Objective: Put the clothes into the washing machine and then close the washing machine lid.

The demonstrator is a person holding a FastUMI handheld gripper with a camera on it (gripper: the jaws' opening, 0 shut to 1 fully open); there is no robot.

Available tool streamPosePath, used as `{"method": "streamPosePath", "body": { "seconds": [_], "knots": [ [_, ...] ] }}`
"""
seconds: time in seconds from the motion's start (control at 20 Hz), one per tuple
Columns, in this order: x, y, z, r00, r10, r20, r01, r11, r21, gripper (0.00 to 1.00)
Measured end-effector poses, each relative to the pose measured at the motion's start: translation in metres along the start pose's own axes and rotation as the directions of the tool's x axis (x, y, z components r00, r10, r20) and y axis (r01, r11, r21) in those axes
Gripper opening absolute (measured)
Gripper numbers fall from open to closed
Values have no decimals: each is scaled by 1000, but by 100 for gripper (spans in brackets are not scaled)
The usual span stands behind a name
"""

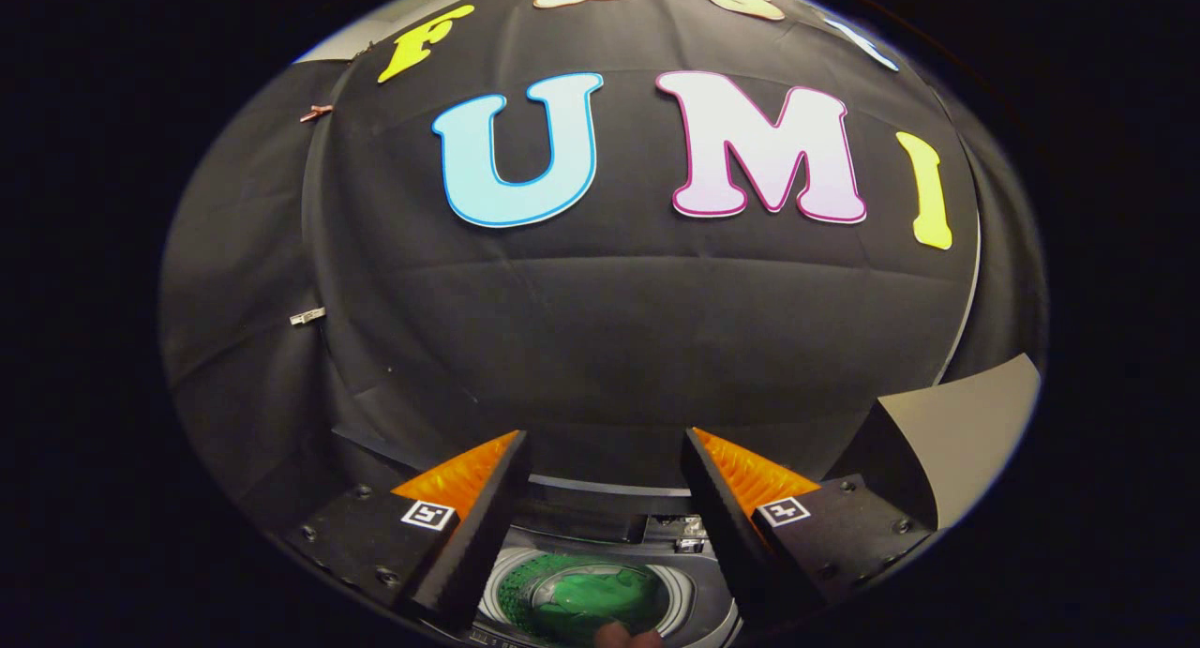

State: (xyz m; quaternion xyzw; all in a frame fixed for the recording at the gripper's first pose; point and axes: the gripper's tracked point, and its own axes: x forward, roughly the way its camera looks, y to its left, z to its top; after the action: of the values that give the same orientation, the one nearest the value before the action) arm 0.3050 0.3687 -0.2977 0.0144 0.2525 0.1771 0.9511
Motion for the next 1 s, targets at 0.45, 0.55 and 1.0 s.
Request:
{"method": "streamPosePath", "body": {
  "seconds": [0.45, 0.55, 1.0],
  "knots": [
    [-23, 4, -16, 1000, 22, 21, -22, 1000, -10, 100],
    [-30, 5, -21, 999, 25, 25, -24, 1000, -10, 100],
    [-68, 3, -92, 999, 0, -49, -1, 1000, -18, 100]
  ]
}}
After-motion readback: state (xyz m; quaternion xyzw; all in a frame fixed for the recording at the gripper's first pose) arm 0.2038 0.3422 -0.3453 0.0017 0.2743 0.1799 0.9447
